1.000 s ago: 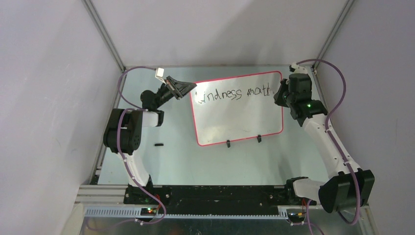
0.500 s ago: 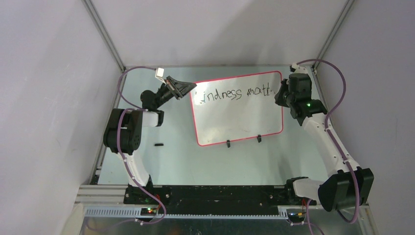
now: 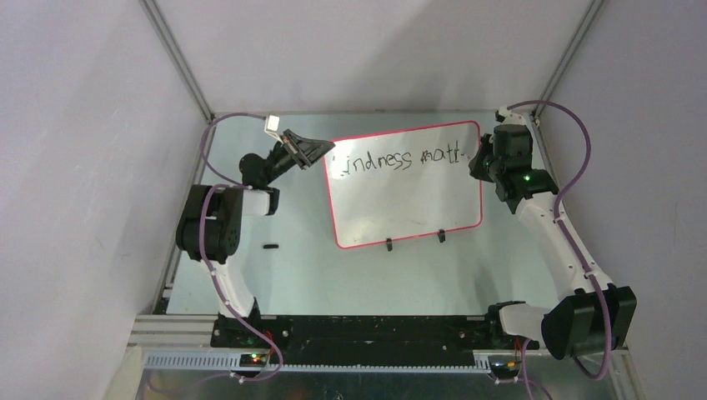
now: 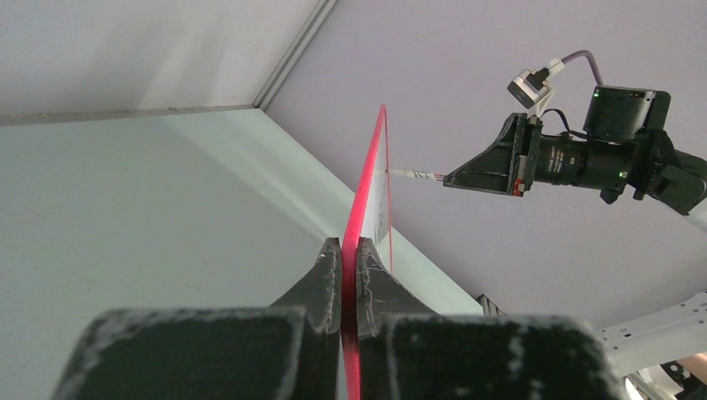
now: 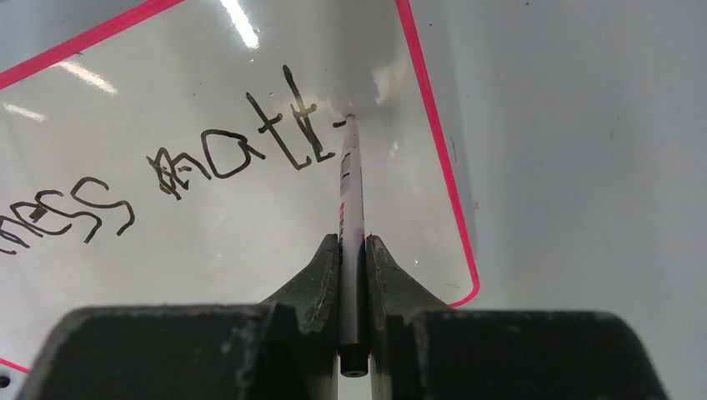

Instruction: Write a sentence on the whiteboard

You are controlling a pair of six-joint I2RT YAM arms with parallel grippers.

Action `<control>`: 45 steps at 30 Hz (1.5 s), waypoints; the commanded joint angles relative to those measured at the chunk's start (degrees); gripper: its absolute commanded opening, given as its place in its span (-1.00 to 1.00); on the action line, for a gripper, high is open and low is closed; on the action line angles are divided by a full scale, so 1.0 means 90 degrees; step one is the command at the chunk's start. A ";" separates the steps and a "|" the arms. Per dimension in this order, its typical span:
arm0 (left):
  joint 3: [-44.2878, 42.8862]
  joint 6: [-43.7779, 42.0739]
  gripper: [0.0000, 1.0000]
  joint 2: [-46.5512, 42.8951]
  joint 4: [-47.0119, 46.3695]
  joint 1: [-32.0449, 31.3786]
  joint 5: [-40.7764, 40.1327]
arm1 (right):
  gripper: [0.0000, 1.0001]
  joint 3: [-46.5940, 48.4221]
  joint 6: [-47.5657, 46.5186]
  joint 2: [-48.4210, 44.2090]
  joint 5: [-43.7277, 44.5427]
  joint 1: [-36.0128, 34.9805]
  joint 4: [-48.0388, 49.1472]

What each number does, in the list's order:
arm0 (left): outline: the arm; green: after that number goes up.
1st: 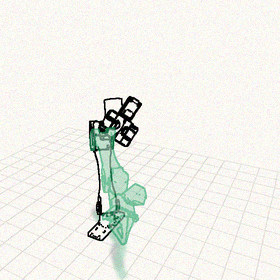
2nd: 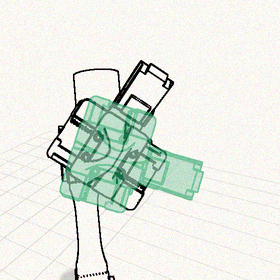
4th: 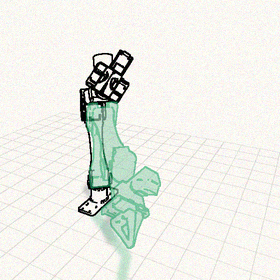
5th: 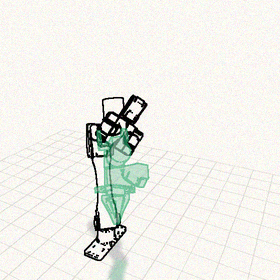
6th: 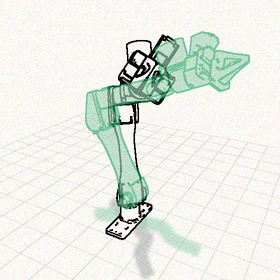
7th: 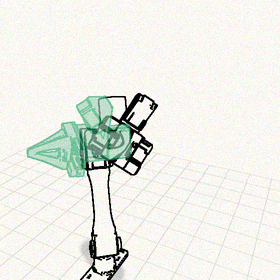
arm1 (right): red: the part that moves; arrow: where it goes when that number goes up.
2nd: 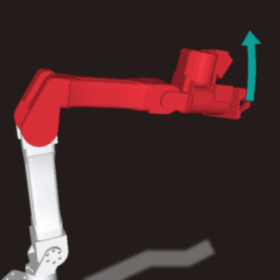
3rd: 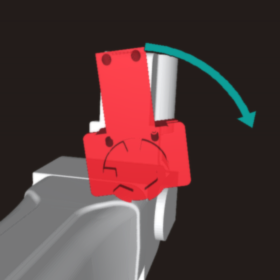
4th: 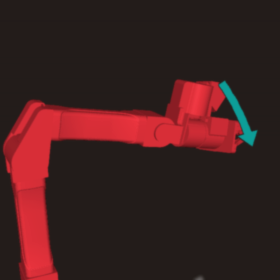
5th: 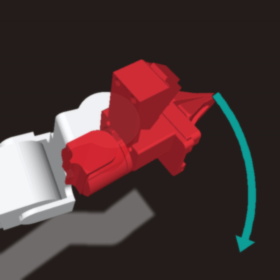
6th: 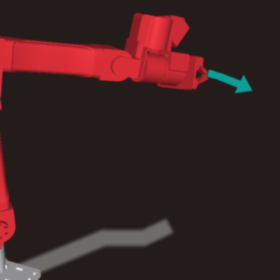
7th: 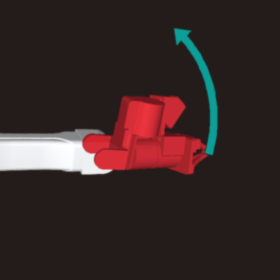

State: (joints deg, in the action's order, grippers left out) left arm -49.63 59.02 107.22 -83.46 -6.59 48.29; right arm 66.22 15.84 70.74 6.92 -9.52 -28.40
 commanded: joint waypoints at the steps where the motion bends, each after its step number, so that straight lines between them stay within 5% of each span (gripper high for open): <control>1: -0.0062 -0.0250 -1.00 -0.0087 -0.0334 0.0097 0.0118 | -1.00 0.0164 -0.0021 0.0056 -0.0198 -0.0024 0.0204; 45: -0.0066 -0.0250 -1.00 -0.0130 -0.0337 0.0107 0.0115 | -1.00 0.0447 0.0081 0.0116 0.0020 0.0092 0.0043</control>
State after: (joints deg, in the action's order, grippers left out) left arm -49.63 59.09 107.22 -83.46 -6.57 48.27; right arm 67.66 16.10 71.64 5.91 -8.97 -28.93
